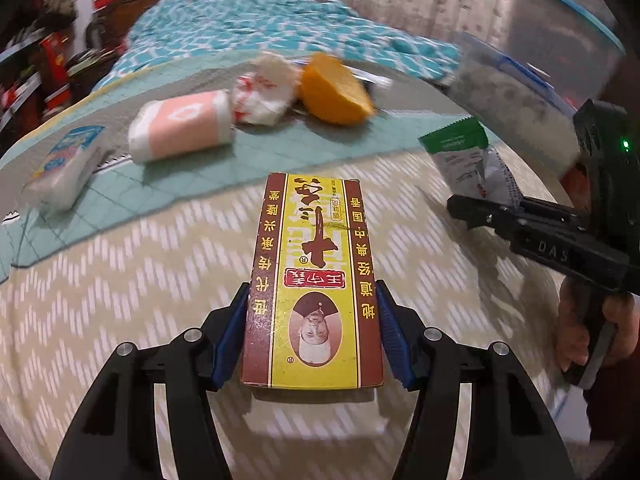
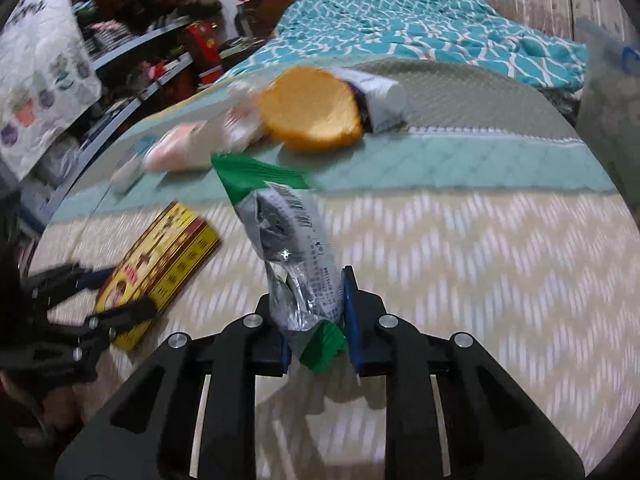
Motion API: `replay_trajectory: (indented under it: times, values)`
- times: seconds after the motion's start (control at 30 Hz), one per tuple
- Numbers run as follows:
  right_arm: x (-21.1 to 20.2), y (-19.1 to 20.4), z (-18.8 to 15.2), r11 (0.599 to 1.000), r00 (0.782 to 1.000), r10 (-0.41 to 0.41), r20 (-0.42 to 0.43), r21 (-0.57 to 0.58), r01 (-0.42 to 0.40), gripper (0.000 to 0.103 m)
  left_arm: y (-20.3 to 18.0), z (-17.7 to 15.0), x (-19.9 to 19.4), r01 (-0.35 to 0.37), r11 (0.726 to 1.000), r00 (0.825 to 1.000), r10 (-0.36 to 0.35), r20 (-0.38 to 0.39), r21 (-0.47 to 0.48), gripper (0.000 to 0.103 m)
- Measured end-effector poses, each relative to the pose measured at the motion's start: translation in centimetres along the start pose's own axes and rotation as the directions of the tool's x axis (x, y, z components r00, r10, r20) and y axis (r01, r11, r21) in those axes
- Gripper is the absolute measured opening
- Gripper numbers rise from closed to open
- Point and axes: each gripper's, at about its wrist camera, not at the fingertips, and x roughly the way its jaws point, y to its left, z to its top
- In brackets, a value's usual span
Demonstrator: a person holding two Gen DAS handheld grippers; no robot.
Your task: Collect trash
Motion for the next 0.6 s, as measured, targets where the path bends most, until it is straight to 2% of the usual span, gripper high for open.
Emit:
replay_trajectory:
  times: [0.17,0.23,0.27,0.3,0.33,0.37,0.5,0.6]
  values:
    - [-3.1,2.4,-4.6,1.000,1.000,-0.011,0.025,-0.027,0.012,0.026,-1.9,-3.0,-1.7,0.088,0.993,0.996,-0.087,-0.012,0.077,0.057]
    - [-3.8,3.0,-6.0,0.999,0.999,-0.028,0.037,-0.025,0.029,0.027,-2.3,-3.4,-2.0,0.092,0.992,0.996,-0.091,-0.012,0.084,0.058]
    - [-4.1,3.1,-6.7,0.999,0.998,-0.038,0.045,-0.016,0.038,0.032,-2.4,-3.5,-2.0,0.080,0.993,0.997,-0.079,-0.010,0.083,0.059]
    - [-4.3,3.1,-7.0,0.999,0.998,-0.041,0.052,-0.007,0.041,0.047,-2.5,-3.6,-2.0,0.066,0.995,0.998,-0.065,-0.009,0.081,0.068]
    - [-4.8,3.0,-7.6,0.999,0.996,-0.046,0.077,0.014,0.045,0.058,-2.5,-3.6,-2.0,0.050,0.996,0.999,-0.050,-0.002,0.077,0.071]
    - [-5.3,3.0,-7.9,0.998,0.994,-0.052,0.097,0.027,0.050,0.076,-2.6,-3.6,-2.2,0.033,0.997,0.999,-0.033,0.008,0.073,0.074]
    - [-6.3,2.5,-8.7,0.997,0.991,-0.049,0.126,0.059,0.042,0.078,-2.9,-3.8,-2.7,0.010,0.997,1.000,-0.011,0.016,0.080,0.078]
    - [-7.1,2.0,-8.5,0.996,0.989,0.028,0.143,0.082,-0.040,0.082,-3.3,-4.0,-3.2,0.001,0.996,1.000,-0.003,0.025,0.093,0.081]
